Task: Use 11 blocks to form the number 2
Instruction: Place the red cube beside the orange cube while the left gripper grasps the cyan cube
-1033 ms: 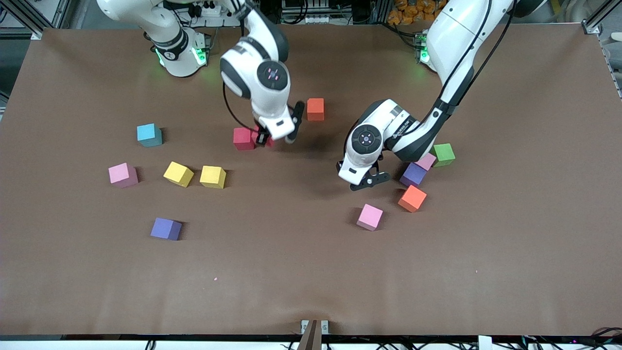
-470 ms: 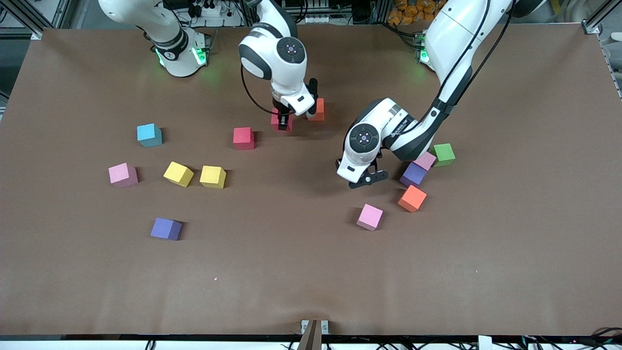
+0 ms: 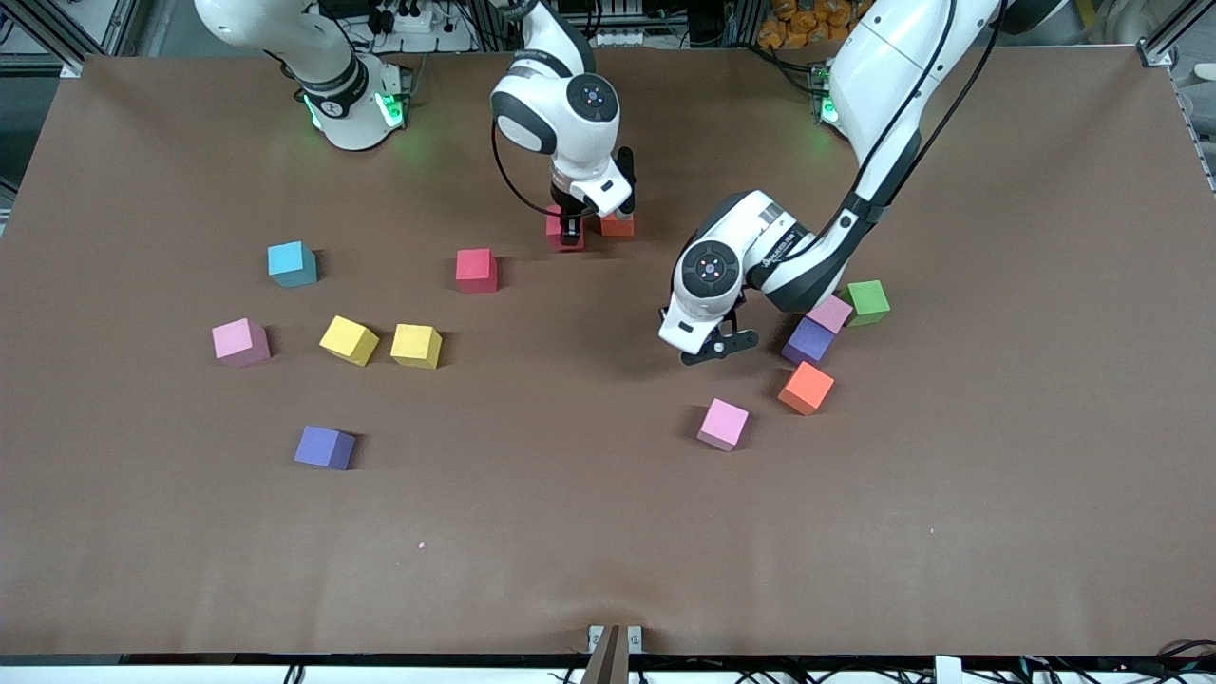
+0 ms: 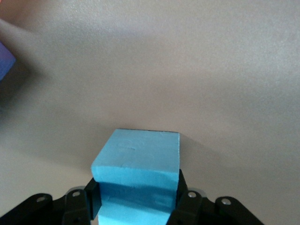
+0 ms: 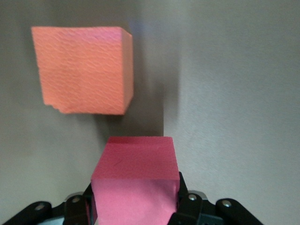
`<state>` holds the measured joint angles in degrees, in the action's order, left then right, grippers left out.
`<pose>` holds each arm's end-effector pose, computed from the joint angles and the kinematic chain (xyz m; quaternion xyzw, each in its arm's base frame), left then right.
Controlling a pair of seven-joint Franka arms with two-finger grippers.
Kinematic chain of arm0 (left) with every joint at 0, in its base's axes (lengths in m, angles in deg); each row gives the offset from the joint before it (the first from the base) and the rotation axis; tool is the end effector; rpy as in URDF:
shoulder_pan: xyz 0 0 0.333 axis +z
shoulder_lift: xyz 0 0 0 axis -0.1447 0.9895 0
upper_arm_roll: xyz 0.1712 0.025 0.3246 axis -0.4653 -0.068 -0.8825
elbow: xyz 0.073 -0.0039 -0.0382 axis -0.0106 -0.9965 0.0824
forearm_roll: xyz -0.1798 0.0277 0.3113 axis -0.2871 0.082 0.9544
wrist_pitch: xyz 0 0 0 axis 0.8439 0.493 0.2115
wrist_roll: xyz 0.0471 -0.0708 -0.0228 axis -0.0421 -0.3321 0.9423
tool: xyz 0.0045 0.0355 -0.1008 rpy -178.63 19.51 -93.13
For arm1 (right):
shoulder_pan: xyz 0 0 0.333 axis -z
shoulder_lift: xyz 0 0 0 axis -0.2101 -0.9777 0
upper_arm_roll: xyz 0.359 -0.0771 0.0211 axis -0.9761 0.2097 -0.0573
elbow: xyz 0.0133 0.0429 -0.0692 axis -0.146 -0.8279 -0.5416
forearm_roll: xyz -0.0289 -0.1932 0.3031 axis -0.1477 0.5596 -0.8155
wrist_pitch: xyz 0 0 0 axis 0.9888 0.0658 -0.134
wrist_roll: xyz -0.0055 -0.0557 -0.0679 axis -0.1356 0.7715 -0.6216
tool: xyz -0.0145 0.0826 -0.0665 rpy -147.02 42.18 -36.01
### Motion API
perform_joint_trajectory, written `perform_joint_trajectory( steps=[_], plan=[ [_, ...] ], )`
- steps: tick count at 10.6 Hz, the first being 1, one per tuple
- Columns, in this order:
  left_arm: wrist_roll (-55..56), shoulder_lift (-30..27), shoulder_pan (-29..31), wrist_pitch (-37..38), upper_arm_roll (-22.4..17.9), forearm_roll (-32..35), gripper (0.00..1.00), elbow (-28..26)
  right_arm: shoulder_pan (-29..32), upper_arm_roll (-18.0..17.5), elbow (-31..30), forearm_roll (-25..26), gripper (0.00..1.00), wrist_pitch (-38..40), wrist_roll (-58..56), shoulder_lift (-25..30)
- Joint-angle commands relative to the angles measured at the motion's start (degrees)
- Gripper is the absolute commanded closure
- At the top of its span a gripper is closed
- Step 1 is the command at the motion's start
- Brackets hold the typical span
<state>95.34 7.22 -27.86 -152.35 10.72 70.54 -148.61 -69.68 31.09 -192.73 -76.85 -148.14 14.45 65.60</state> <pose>0.5008 -0.3837 0.2667 -0.9840 -0.1356 0.1021 0.0538 0.2879 0.4793 0.3009 0.7043 0.7038 -0.0763 0.0536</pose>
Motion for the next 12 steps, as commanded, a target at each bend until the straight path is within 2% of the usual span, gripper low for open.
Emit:
perform_joint_trajectory(
  steps=[1, 2, 5, 7, 9, 10, 12],
  plan=[
    [4.37, -3.88, 2.48, 1.45, 0.63, 0.08, 0.87, -1.7, -3.26, 0.36, 0.28, 1.05, 0.37, -0.76, 6.16, -1.21],
    [7.53, -5.99, 2.84, 1.63, 0.89, -0.62, 0.87, -3.02, -3.79, 0.36, 0.37, 1.05, 0.37, -0.76, 6.87, -1.48],
    [12.65, -11.53, 5.04, 1.11, 1.16, -8.78, 0.87, -8.46, -4.41, 0.44, 1.94, 1.14, 0.37, -0.68, 6.97, -2.79],
    [17.9, -15.04, 5.12, -1.6, 2.29, -14.83, 0.92, -13.11, -4.41, 0.44, 3.35, 1.31, 0.37, -0.59, 6.88, -4.02],
    [26.41, -18.65, 5.12, -11.94, 5.09, -15.21, 0.92, -21.8, -4.41, 0.44, 3.7, 1.49, 0.37, -0.67, 6.97, -4.55],
    [32.9, -19.1, 5.12, -14.86, 6.16, -15.22, 0.92, -23.75, -4.41, 0.44, 3.71, 1.49, 0.37, -0.67, 6.97, -4.56],
    [43.11, -18.93, 5.12, -15.86, 7.39, -15.22, 0.92, -25.0, -4.41, 0.44, 3.62, 1.49, 0.37, -0.41, 6.97, -4.56]
  ],
)
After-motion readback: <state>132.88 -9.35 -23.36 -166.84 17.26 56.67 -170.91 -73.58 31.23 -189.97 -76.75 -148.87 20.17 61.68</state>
